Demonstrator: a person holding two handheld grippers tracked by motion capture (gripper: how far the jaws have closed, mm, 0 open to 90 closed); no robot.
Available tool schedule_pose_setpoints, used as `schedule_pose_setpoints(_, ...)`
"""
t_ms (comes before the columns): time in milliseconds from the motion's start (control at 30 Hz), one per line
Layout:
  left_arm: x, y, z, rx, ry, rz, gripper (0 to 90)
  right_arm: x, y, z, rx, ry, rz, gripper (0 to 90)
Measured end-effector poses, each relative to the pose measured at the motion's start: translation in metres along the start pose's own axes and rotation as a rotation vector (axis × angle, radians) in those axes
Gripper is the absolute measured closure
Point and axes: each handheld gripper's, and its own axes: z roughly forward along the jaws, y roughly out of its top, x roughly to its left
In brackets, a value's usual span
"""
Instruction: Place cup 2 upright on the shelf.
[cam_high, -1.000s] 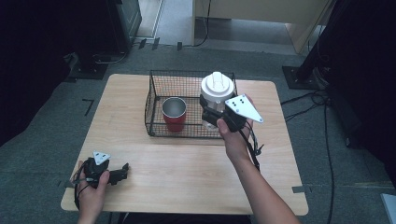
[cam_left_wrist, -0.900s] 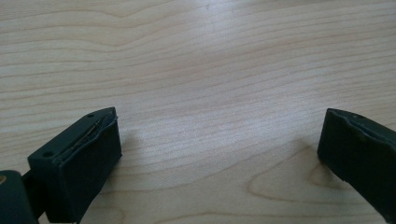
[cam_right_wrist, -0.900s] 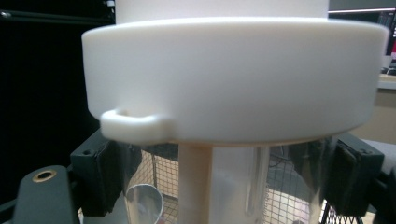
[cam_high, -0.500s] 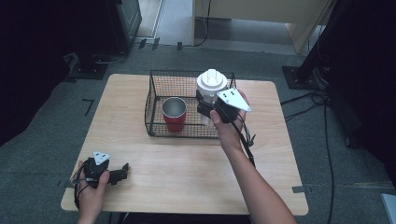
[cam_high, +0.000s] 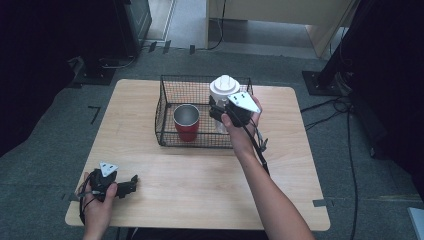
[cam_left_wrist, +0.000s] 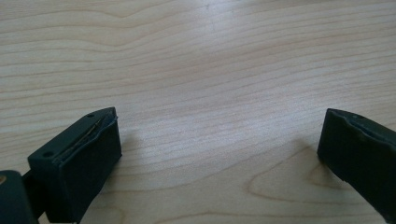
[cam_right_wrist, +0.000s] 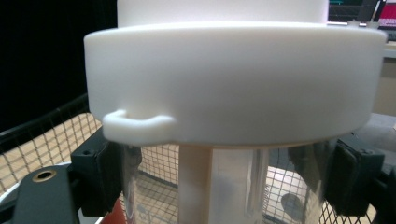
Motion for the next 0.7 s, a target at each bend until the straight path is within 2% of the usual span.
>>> schedule_pose_setpoints(200,0.000,0.000,0.000,0.001,-0.001,0.000,0.0,-0.001,-0.001,0.007,0.008,-0.006,-0.002,15.6)
schedule_pose_setpoints(500,0.000,0.000,0.000,0.001,-0.001,0.001,0.0,-0.004,-0.010,0.027,0.067,-0.033,-0.034,15.5)
schedule_pose_setpoints(700,0.000,0.000,0.000,0.000,-0.003,-0.001,0.0,-0.005,-0.017,0.036,0.092,-0.040,-0.026,15.5)
